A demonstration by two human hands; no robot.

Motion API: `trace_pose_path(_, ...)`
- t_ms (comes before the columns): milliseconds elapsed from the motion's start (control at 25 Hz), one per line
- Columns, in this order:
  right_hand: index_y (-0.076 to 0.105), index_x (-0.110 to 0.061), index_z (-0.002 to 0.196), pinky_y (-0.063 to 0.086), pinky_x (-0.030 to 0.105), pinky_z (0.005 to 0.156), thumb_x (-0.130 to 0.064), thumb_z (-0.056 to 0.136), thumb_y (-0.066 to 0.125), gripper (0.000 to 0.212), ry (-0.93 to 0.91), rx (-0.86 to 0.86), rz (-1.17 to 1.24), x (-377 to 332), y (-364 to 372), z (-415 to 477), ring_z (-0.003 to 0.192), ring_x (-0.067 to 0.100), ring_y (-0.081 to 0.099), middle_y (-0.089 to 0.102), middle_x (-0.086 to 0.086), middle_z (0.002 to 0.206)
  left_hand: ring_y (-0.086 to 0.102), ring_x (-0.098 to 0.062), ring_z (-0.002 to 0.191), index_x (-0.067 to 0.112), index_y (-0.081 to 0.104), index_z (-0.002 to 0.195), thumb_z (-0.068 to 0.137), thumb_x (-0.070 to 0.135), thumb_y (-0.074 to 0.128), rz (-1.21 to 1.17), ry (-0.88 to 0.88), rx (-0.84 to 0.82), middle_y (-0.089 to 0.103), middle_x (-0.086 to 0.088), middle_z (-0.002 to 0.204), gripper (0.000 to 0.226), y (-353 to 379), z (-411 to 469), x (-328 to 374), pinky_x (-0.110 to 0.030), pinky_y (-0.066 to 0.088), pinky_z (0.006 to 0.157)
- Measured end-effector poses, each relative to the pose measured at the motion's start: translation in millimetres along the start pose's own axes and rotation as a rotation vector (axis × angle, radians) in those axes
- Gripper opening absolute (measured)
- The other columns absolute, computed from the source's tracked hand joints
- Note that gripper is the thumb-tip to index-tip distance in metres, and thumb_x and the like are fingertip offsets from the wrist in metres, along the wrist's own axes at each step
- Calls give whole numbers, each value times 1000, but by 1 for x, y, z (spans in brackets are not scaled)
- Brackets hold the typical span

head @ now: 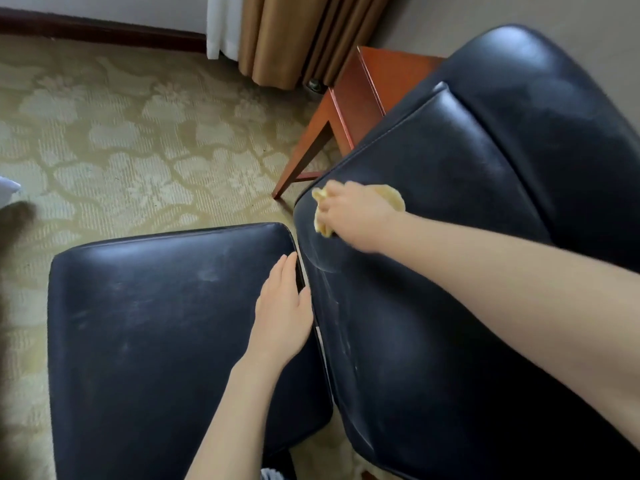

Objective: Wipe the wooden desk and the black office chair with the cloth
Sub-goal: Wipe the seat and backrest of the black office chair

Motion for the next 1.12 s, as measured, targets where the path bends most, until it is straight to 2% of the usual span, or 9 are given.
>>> trace_pose_path(200,54,-23,112,38,32,84,-20,95,42,21,-237,-118,70,-63,35,-68,110,21,42,54,-6,113,1,-7,145,24,5,152,99,17,42,-31,44,-202,-1,7,160,65,17,25,-29,-25,7,112)
trace_pose_path(320,56,-27,100,39,29,70,-17,86,56,17,-302,-142,90,-59,23,-105,90,18,49,59,-10,99,-3,-1,143,29,-1,152,95,30,52,-178,34,-319,-8,13,158,78,46,22,-34,-20,5,109)
trace_pose_path(400,59,-30,93,39,28,61,-9,74,66,29,-197,-108,98,-27,12,-103,75,15,39,58,-11,92,-9,4,140,33,-5,151,88,43,59,-290,27,-406,-14,16,157,90,64,11,-38,-25,5,113)
trace_pose_path(520,49,-35,118,33,27,70,1,82,49,50,8,-124,61,20,10,-85,81,13,19,48,-13,119,-20,2,138,41,-16,145,74,56,69,-346,-1,-512,-26,19,153,112,85,-12,-48,-37,5,119)
trace_pose_path(680,47,-32,127,27,29,74,3,88,41,53,151,-72,79,33,6,-51,98,18,32,44,-8,129,-27,-11,140,51,-36,129,55,63,79,-112,40,-614,-40,20,145,137,110,-45,-68,-49,7,118)
trace_pose_path(840,52,-17,123,29,35,79,0,89,42,39,371,-8,62,26,15,-14,108,27,35,49,5,124,-29,-16,140,41,-38,133,51,65,80,15,50,-629,-44,12,144,146,131,-77,-91,-52,5,118)
trace_pose_path(920,54,-17,121,33,36,82,-3,89,45,36,312,-60,19,-6,29,-5,110,27,37,51,3,123,-28,-19,141,37,-36,137,52,63,80,61,68,-649,-41,9,147,146,142,-93,-103,-52,2,117)
trace_pose_path(1000,57,-22,118,38,34,83,-7,88,48,34,157,-136,-29,-47,45,-9,108,23,38,51,-1,122,-25,-20,142,34,-35,139,54,61,81,87,85,-662,-36,7,150,146,152,-109,-110,-51,-1,117)
trace_pose_path(1120,57,-25,115,40,32,82,-14,90,47,29,6,-173,-78,-96,62,-37,104,20,39,52,-4,118,-20,-20,144,27,-35,140,54,62,80,143,118,-606,-31,2,154,148,162,-128,-112,-49,1,118)
Point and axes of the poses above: each hand's wrist, its own z-axis towards the middle knuckle, its own y-axis out of the palm, x = y × z, the point moved 9 cm from there along z, towards the middle knuckle
